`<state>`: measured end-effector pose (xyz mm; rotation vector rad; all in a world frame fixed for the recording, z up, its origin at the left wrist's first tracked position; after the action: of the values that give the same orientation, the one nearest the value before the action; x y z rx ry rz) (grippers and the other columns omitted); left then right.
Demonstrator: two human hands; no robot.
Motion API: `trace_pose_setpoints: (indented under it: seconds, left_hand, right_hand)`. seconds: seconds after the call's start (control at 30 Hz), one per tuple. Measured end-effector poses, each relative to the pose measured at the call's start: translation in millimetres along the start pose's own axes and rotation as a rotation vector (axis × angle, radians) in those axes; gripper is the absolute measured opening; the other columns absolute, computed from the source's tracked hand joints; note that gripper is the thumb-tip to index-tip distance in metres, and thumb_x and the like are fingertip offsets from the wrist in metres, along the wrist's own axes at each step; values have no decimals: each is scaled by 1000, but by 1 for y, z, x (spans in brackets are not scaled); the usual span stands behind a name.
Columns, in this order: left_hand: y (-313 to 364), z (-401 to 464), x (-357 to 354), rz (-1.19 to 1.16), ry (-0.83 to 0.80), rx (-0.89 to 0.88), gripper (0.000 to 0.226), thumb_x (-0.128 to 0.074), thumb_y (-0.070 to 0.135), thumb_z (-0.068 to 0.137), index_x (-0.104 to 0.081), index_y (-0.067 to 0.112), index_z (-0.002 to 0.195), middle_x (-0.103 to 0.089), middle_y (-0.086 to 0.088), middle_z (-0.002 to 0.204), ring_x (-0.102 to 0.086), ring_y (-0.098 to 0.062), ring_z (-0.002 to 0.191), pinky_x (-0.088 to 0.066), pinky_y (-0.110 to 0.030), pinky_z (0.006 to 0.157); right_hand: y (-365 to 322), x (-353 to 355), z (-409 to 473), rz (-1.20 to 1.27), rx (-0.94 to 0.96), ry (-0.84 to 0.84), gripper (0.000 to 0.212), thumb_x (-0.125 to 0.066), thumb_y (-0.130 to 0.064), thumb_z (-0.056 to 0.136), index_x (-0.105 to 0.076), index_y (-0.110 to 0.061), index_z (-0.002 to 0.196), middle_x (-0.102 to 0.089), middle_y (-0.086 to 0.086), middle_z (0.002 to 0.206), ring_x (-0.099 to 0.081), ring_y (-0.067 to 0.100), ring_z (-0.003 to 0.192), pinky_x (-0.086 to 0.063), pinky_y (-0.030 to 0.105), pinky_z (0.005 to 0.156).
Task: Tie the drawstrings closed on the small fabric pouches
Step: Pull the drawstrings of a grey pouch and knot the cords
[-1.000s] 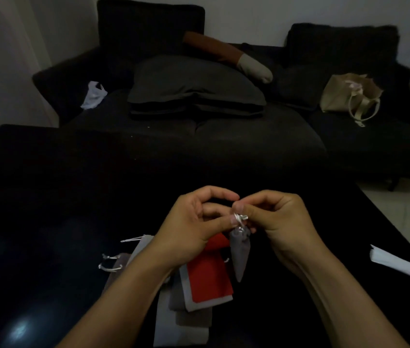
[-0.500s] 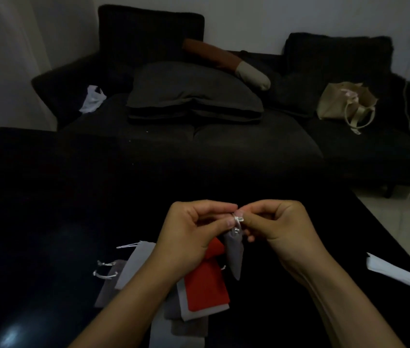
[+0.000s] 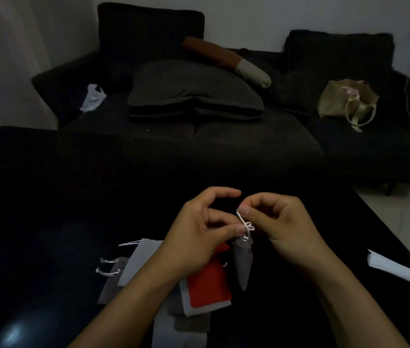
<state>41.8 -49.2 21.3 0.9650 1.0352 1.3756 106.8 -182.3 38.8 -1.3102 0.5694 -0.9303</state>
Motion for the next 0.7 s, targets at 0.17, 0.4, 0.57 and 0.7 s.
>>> trace_pose_setpoints:
  seconds: [0.17,0.4,0.57,0.7]
  left_hand:
    - [2,-1,4,11,75,-9,40,-73,5,85,-62,22,120,-78,-4,90,-75,-16,86,-54,-16,72]
    - [-7,0,12,144,247,-10,22,-75,5,82,-77,23,96,-78,6,85,-74,-8,83,-54,-16,72]
    - [-10,0,12,132,306,-15,23,-70,-1,85,-77,21,84,-77,4,80,-73,-7,77,-52,-13,67]
    - [-11,-1,14,125,326,6,19,-69,2,87,-76,19,86,-77,3,81,-74,-9,79,-53,-15,68]
  right_hand:
    - [7,2,-1,-27,-79,-17,10,-67,-9,87,-72,0,86,-73,15,77,-65,12,64,-49,18,55]
    - [14,-1,0,-50,-89,-6,8,-68,-6,88,-72,0,84,-72,16,76,-61,11,61,-49,18,54]
    - [13,-6,1,-44,-52,14,7,-67,-3,88,-72,2,87,-73,20,81,-64,16,67,-52,20,57]
    - [12,-10,0,11,-53,13,9,-76,-6,80,-74,-2,88,-74,19,83,-67,17,72,-55,23,63]
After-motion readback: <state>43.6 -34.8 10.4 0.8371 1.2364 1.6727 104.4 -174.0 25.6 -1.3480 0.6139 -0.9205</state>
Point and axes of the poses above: each hand's wrist, its own z-axis towards the middle knuckle, its own x-axis out of the back of the hand, y = z × x, the point moved 5 cm from there along z, towards the middle knuckle
